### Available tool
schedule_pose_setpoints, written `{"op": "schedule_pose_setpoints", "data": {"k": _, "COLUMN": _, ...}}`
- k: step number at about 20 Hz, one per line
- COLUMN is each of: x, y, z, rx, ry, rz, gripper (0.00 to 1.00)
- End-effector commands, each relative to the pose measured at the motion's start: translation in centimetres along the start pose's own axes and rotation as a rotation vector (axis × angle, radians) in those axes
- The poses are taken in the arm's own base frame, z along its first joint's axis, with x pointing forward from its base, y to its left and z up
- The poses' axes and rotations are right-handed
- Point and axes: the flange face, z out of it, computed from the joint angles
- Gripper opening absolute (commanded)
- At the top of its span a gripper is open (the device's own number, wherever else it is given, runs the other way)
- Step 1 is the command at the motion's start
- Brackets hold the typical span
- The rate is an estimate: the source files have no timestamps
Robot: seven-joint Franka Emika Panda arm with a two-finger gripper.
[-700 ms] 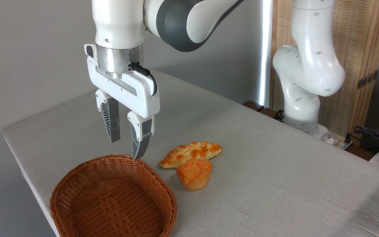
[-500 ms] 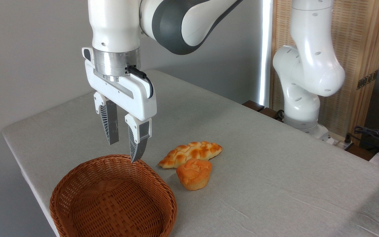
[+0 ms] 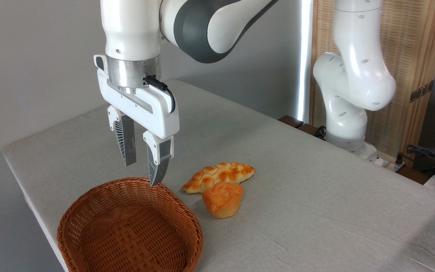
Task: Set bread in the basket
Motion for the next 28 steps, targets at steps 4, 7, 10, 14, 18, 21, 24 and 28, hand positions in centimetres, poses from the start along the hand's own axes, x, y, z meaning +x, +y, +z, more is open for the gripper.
{"op": "schedule_pose_setpoints", "data": {"k": 4, "x": 0.4, "y": -0.1, "z": -0.3, "rx": 0.0, "ry": 0.002, "rz": -0.008, "gripper": 1.0}}
{"op": "schedule_pose_setpoints", "data": {"k": 7, "x": 0.4, "y": -0.2, "z": -0.4, "rx": 0.003, "ry": 0.005, "rz": -0.009, "gripper": 1.0}}
{"op": "schedule_pose_setpoints", "data": {"k": 10, "x": 0.5, "y": -0.2, "z": -0.5, "rx": 0.004, "ry": 0.007, "rz": -0.006, "gripper": 1.0}}
{"op": "schedule_pose_setpoints", "data": {"k": 14, "x": 0.2, "y": -0.6, "z": -0.6, "rx": 0.005, "ry": 0.007, "rz": -0.012, "gripper": 1.0}}
{"op": "schedule_pose_setpoints", "data": {"k": 18, "x": 0.1, "y": -0.6, "z": -0.4, "rx": 0.001, "ry": 0.0, "rz": -0.012, "gripper": 1.0}}
{"op": "schedule_pose_setpoints", "data": {"k": 21, "x": 0.0, "y": -0.3, "z": -0.3, "rx": -0.008, "ry": -0.008, "rz": -0.014, "gripper": 1.0}}
{"op": "schedule_pose_setpoints", "data": {"k": 24, "x": -0.4, "y": -0.2, "z": -0.2, "rx": -0.015, "ry": -0.017, "rz": -0.01, "gripper": 1.0}}
{"op": "schedule_pose_setpoints", "data": {"k": 28, "x": -2.7, "y": 0.4, "z": -0.7, "rx": -0.034, "ry": -0.03, "rz": -0.007, "gripper": 1.0}}
